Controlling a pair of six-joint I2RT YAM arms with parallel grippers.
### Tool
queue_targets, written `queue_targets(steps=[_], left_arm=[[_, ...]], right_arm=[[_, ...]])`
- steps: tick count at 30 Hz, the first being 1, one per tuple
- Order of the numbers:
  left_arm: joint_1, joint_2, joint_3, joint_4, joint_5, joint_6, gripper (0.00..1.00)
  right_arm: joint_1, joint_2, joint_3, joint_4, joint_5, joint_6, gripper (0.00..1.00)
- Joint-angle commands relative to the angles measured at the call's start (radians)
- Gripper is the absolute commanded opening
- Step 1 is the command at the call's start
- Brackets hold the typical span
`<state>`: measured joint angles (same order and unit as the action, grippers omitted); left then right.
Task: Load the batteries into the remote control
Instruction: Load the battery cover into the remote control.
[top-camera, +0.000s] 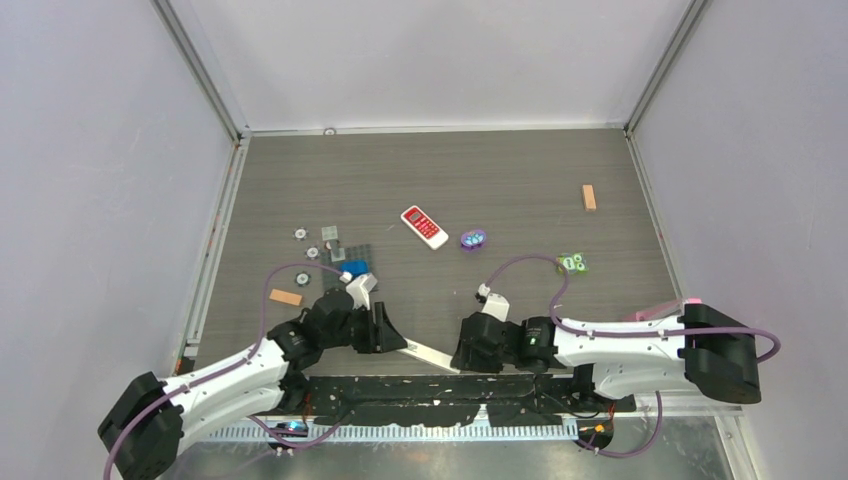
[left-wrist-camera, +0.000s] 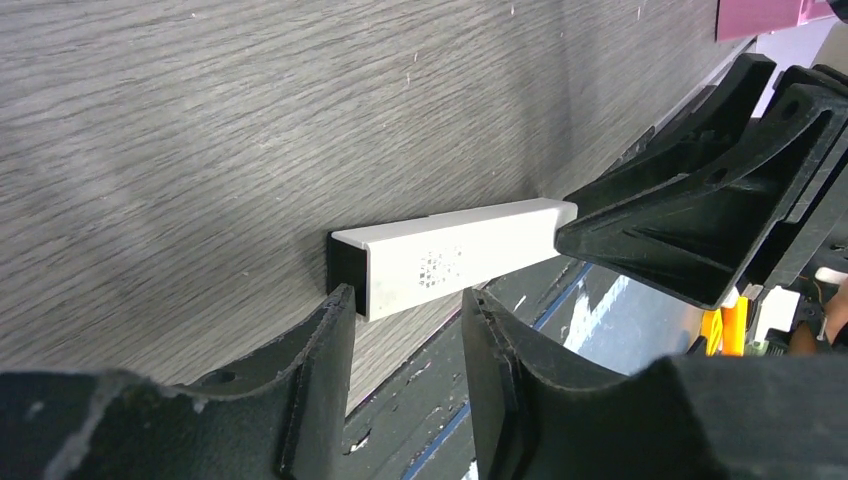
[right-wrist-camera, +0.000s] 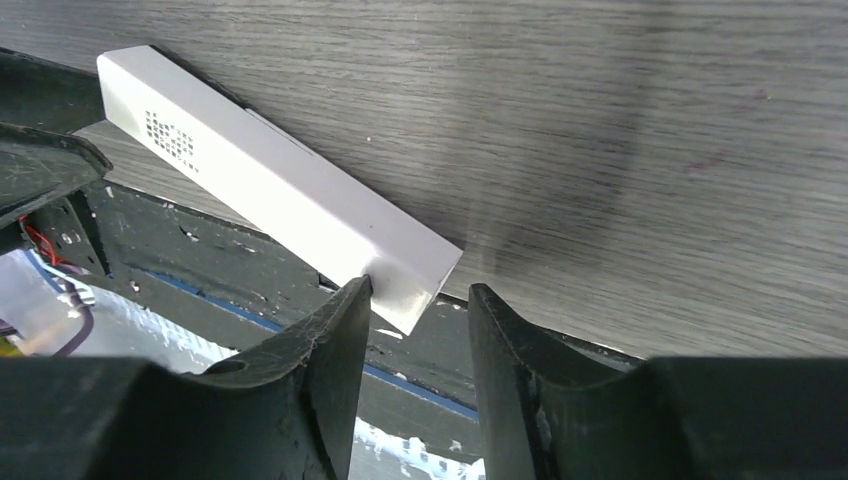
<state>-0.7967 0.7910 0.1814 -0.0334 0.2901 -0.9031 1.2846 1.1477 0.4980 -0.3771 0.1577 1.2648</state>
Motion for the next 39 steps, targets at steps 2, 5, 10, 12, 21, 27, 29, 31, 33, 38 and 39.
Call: queue_targets(steps=[2,5,10,12,21,27,29,31,33,38,39], left_arm=[[-0.004,0.007,-0.019,0.104,0.065,-0.001,0.39],[-0.004,0.002,-0.038,0.129,0.083,-0.017,0.34],[-0.004,-0.016,-0.058,0.145,0.084,-0.039,0.32],[-0.005,-0.023,-0.065,0.147,0.079,-0.048,0.32],[-0.005,-0.054,-0.101,0.145,0.048,-0.081,0.31],[-0.005,-0.087,-0.105,0.103,0.011,-0.086,0.32],[-0.004,-0.088,-0.106,0.101,0.006,-0.088,0.32],[-0.004,-0.085,-0.105,0.098,0.005,-0.087,0.32],[-0.004,-0.082,-0.103,0.087,-0.002,-0.089,0.32],[-0.004,-0.076,-0.087,0.036,-0.045,-0.099,0.29],[-0.004,-0.076,-0.083,-0.001,-0.057,-0.104,0.28]], right_arm=[[0.012,0.003,-0.036,0.095,0.007,0.096,0.43],[0.012,-0.004,-0.047,0.111,0.017,0.12,0.39],[0.011,-0.001,-0.039,0.134,0.043,0.139,0.36],[0.009,0.013,-0.023,0.136,0.057,0.129,0.36],[-0.069,0.1,0.087,0.075,0.108,-0.049,0.35],[-0.118,0.146,0.128,0.045,0.097,-0.141,0.35],[-0.119,0.162,0.129,0.047,0.086,-0.148,0.35],[-0.119,0.169,0.129,0.043,0.083,-0.153,0.36],[-0.119,0.164,0.132,0.034,0.091,-0.161,0.4],[-0.12,0.153,0.182,-0.049,0.134,-0.208,0.46],[-0.119,0.159,0.199,-0.074,0.14,-0.215,0.48]])
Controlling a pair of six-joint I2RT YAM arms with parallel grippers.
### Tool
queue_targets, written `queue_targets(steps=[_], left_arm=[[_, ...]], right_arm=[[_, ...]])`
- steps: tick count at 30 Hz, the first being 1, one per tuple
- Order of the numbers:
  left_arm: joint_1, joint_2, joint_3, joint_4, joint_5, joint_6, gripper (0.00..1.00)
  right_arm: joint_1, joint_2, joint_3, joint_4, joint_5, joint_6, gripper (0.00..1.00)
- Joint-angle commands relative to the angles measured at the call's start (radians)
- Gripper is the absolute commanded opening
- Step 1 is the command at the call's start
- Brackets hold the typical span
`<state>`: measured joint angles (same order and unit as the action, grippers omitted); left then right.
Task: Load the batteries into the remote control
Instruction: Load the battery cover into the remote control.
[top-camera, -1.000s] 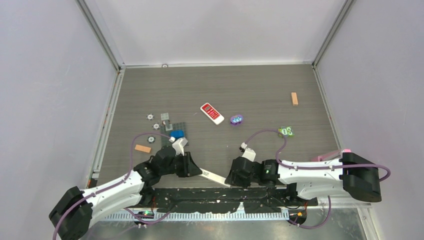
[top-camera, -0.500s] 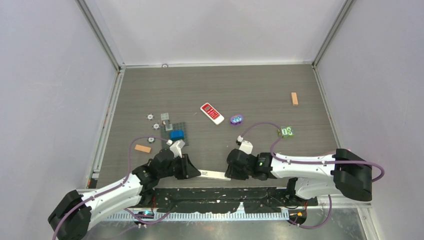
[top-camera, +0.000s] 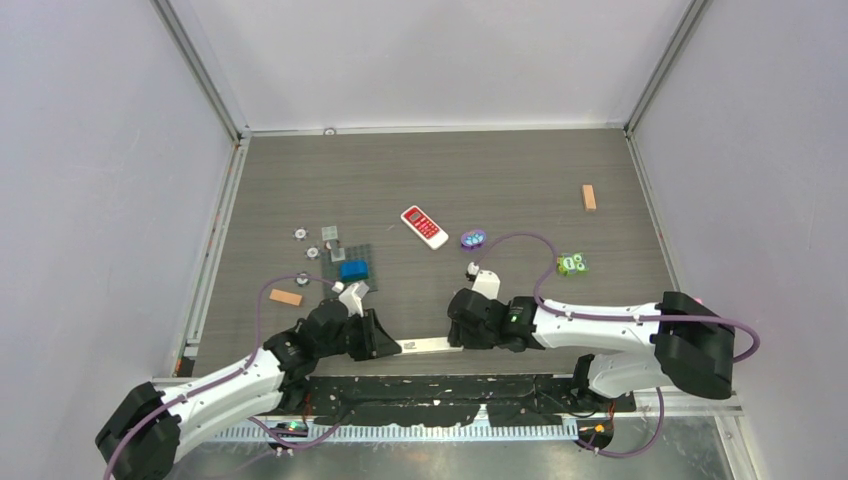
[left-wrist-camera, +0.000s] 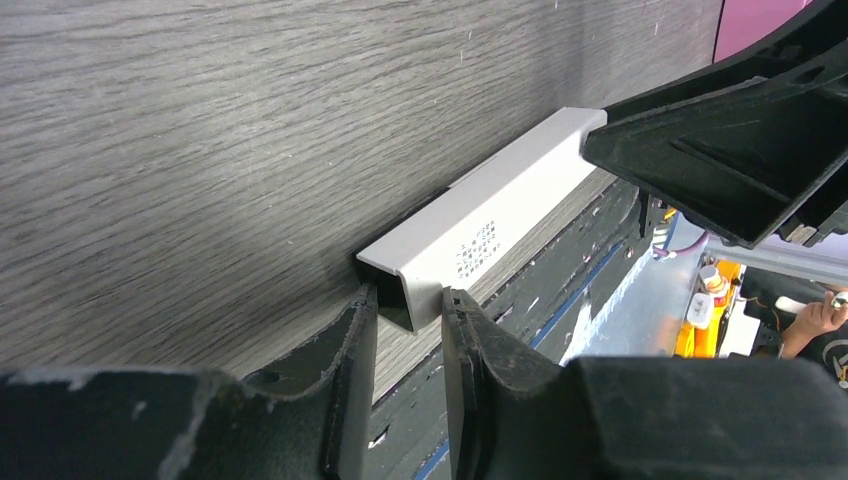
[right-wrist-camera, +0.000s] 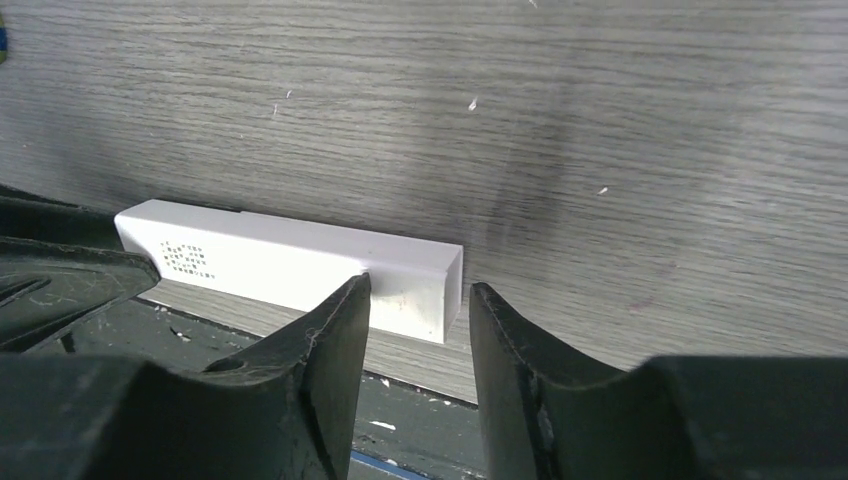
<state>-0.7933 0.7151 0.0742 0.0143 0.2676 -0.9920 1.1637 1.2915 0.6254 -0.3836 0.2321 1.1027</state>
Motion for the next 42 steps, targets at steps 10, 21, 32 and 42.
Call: queue_targets(steps=[10,21,32,42], left_arm=[[-0.007,0.003,0.019,-0.062,-0.072,-0.049,0.24],[-0.008,0.008,0.015,-0.052,-0.069,-0.054,0.23],[-0.007,0.033,0.013,-0.021,-0.051,-0.058,0.23],[-0.007,0.055,-0.03,0.126,0.006,-0.115,0.17]], right_arm=[[0.023,0.024,0.123,-0.148,0.085,-0.08,0.51],[0.03,0.06,0.09,-0.077,0.031,-0.042,0.38],[0.029,0.077,0.075,-0.051,0.016,-0.026,0.24],[0.057,0.131,0.052,0.02,-0.002,0.046,0.17]])
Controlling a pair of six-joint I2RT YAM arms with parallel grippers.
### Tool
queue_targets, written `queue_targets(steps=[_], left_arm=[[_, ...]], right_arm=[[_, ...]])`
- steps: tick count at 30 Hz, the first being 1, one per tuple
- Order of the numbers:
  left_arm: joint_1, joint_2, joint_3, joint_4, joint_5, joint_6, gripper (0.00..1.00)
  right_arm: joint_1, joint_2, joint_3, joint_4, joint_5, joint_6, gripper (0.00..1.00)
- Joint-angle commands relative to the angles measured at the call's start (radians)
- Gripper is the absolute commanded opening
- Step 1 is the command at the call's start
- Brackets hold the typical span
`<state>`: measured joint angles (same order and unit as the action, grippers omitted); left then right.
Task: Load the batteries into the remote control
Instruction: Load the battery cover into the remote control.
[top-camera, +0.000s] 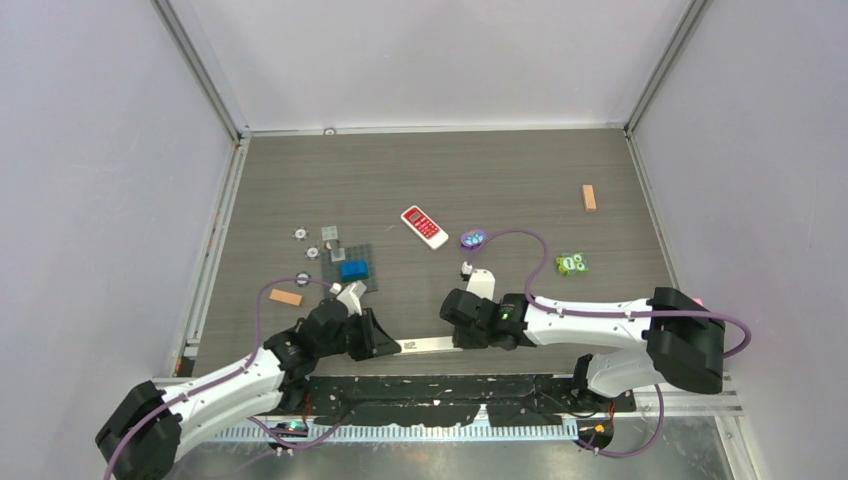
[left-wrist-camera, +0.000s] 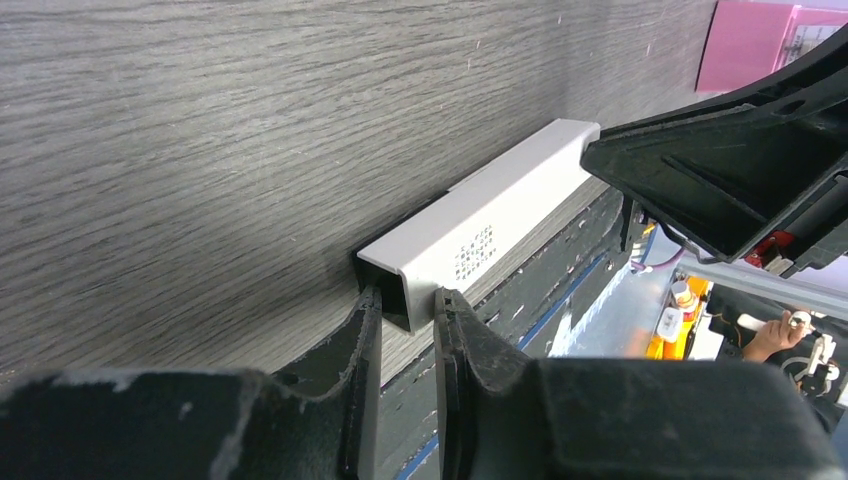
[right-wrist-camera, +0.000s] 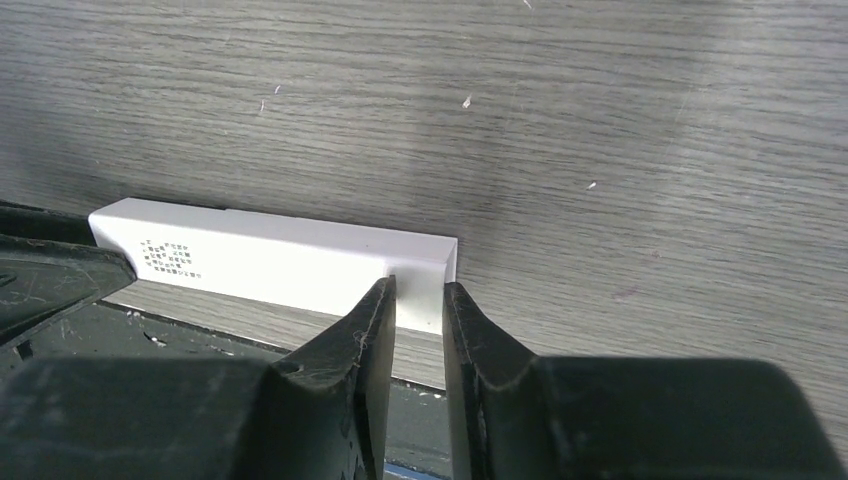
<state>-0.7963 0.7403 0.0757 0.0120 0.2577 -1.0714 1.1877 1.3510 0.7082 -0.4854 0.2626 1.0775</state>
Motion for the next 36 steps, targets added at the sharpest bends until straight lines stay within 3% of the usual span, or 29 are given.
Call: queue_targets(steps=[1,5,14,18,20,24,26,28,31,36], left_arm=[[-0.004,0.035,-0.035,0.146,0.022,-0.041,0.15],[-0.004,0.062,-0.053,0.219,0.047,-0.06,0.0],[-0.004,0.069,-0.067,0.279,0.047,-0.075,0.0],[-0.004,0.036,-0.034,0.166,0.016,-0.04,0.0],[-0.005,0.006,-0.002,0.069,-0.031,-0.005,0.11],[-0.004,-0.062,0.072,-0.136,-0.135,0.069,0.4],[-0.004,-0.077,0.107,-0.199,-0.165,0.099,0.45],[-0.003,-0.082,0.139,-0.236,-0.182,0.121,0.52],[-0.003,-0.079,0.195,-0.291,-0.213,0.154,0.62],[-0.003,-0.093,0.277,-0.393,-0.29,0.197,0.74]], right_arm=[[0.042,0.082,-0.036,0.14,-0.036,0.079,0.17],[0.07,0.118,-0.047,0.203,-0.048,0.142,0.15],[0.113,0.177,-0.135,0.474,-0.128,0.339,0.06],[0.116,0.177,-0.133,0.466,-0.114,0.342,0.06],[0.115,0.146,-0.13,0.424,-0.084,0.32,0.1],[0.108,0.061,-0.126,0.311,-0.003,0.268,0.34],[0.104,0.011,-0.119,0.256,0.034,0.233,0.49],[0.101,-0.039,-0.103,0.191,0.072,0.188,0.57],[0.098,-0.123,-0.056,0.096,0.137,0.095,0.65],[0.098,-0.174,0.039,0.083,0.129,-0.267,0.76]])
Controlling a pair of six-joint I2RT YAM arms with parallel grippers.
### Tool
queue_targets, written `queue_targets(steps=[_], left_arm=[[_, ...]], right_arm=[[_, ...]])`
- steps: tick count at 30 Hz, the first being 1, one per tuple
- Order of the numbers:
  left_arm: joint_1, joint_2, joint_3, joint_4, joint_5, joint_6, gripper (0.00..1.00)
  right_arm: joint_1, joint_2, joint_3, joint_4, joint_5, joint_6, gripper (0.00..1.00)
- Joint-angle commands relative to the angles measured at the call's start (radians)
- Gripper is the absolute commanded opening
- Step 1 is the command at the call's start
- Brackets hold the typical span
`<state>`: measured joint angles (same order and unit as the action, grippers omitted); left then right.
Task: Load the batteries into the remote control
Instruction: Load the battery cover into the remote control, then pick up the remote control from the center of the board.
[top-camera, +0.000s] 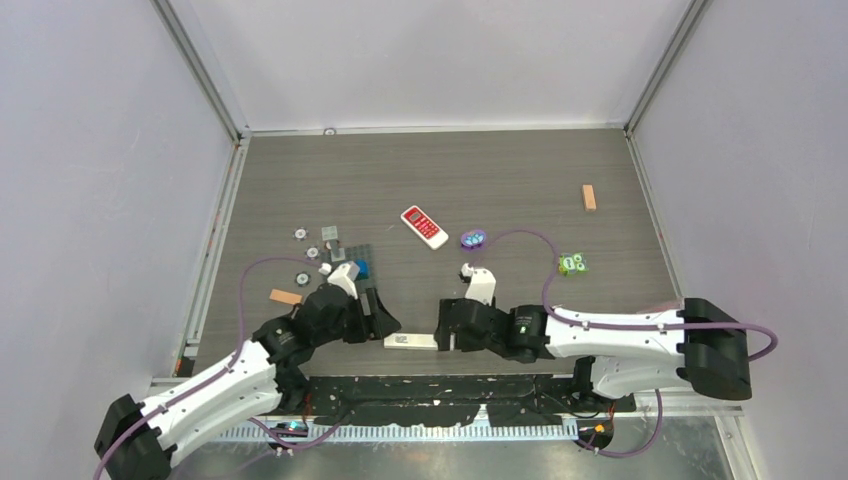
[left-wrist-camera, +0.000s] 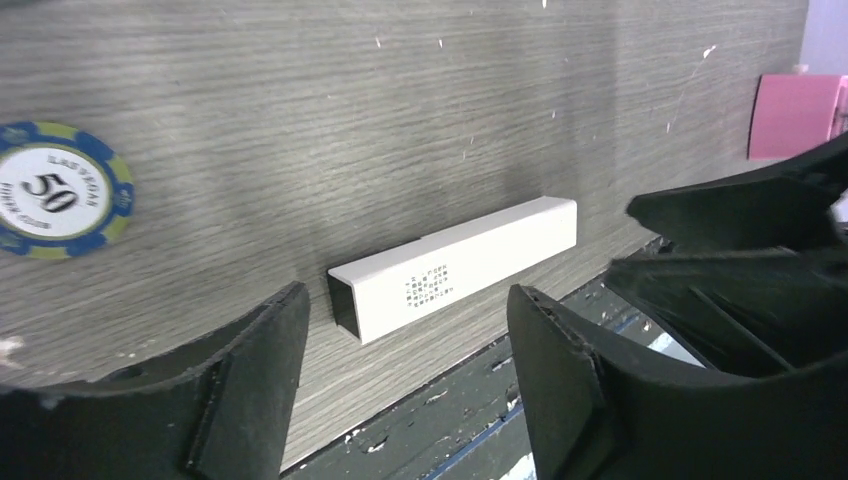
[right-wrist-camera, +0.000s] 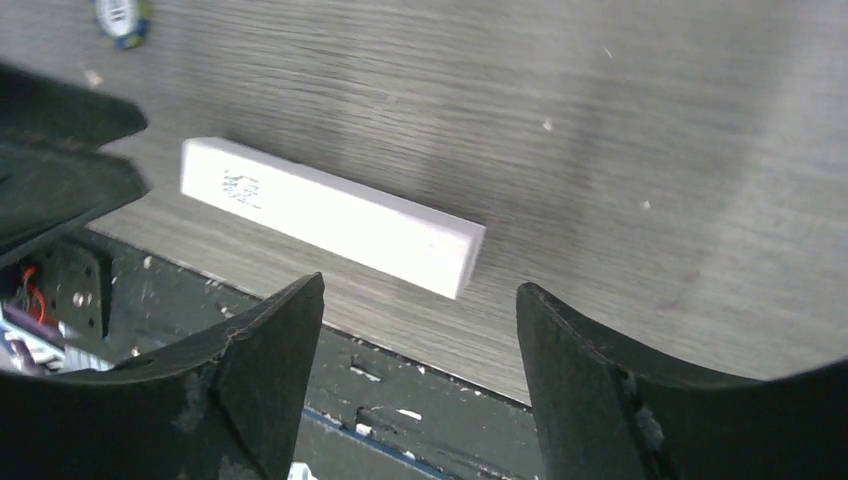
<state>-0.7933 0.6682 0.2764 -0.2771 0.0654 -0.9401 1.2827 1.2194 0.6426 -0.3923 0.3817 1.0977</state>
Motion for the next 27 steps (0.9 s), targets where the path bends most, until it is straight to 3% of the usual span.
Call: queue_targets(steps=[1,6,14,19,27], left_arm=[[-0.007,-0.027,0.093,-0.127,-0.113,0.069,0.75],[-0.006,-0.094,0.162,-0.264,-0.181,0.081,0.78],[-0.006,-0.301,0.296,-0.561,-0.349,0.093,0.81],[-0.006,-0.42,0.376,-0.684,-0.429,0.092,0.83],[-0.007,-0.532,0.413,-0.713,-0.432,0.09,0.86]], right_arm=[[0.003,-0.038,0.114,0.0,-0.008,-0.399,0.77],[0.003,0.033,0.179,0.05,-0.201,-0.712,0.78],[0.003,0.221,0.304,-0.022,-0.322,-1.066,0.77],[0.003,0.318,0.342,-0.042,-0.317,-1.147,0.73],[0.002,0.417,0.375,-0.014,-0.313,-1.177,0.65]])
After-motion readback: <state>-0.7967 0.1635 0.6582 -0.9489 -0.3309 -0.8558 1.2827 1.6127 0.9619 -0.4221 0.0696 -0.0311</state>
